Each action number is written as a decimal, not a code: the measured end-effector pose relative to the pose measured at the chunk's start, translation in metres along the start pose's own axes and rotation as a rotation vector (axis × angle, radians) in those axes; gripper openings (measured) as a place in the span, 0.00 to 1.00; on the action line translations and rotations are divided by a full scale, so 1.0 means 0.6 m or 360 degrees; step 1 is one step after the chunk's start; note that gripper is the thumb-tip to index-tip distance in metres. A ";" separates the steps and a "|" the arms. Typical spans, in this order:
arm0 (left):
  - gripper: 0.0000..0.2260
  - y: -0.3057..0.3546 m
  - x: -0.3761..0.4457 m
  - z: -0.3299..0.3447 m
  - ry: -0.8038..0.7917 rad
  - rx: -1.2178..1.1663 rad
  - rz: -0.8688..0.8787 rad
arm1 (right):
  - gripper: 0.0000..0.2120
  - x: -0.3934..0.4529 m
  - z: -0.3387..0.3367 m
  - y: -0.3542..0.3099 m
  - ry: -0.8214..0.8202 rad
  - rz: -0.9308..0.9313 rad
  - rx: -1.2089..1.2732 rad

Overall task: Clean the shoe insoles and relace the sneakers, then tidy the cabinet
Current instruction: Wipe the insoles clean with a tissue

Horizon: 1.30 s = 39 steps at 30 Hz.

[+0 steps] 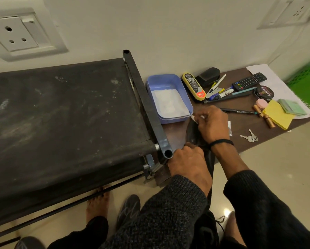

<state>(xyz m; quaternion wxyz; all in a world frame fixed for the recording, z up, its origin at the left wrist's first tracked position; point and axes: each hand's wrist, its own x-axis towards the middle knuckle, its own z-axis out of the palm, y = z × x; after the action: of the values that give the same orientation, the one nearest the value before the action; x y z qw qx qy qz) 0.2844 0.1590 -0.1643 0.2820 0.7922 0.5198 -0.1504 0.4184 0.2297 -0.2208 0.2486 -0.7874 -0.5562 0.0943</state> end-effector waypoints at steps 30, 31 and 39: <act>0.19 0.020 0.014 -0.002 0.0076 0.0104 0.0009 | 0.11 -0.026 -0.041 0.049 -0.0402 0.0043 -0.0477; 0.18 0.021 0.015 -0.002 0.0080 0.0109 0.0011 | 0.10 -0.012 -0.036 0.046 -0.0352 -0.0018 -0.0466; 0.19 0.024 0.014 -0.007 0.0084 0.0132 0.0024 | 0.09 0.047 -0.022 0.032 -0.0328 -0.0118 -0.0427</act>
<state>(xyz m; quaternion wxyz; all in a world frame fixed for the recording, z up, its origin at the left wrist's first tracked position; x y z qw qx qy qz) 0.3008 0.1635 -0.1614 0.2362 0.8109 0.5143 -0.1488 0.4501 0.2467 -0.2156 0.0863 -0.7787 -0.6148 0.0902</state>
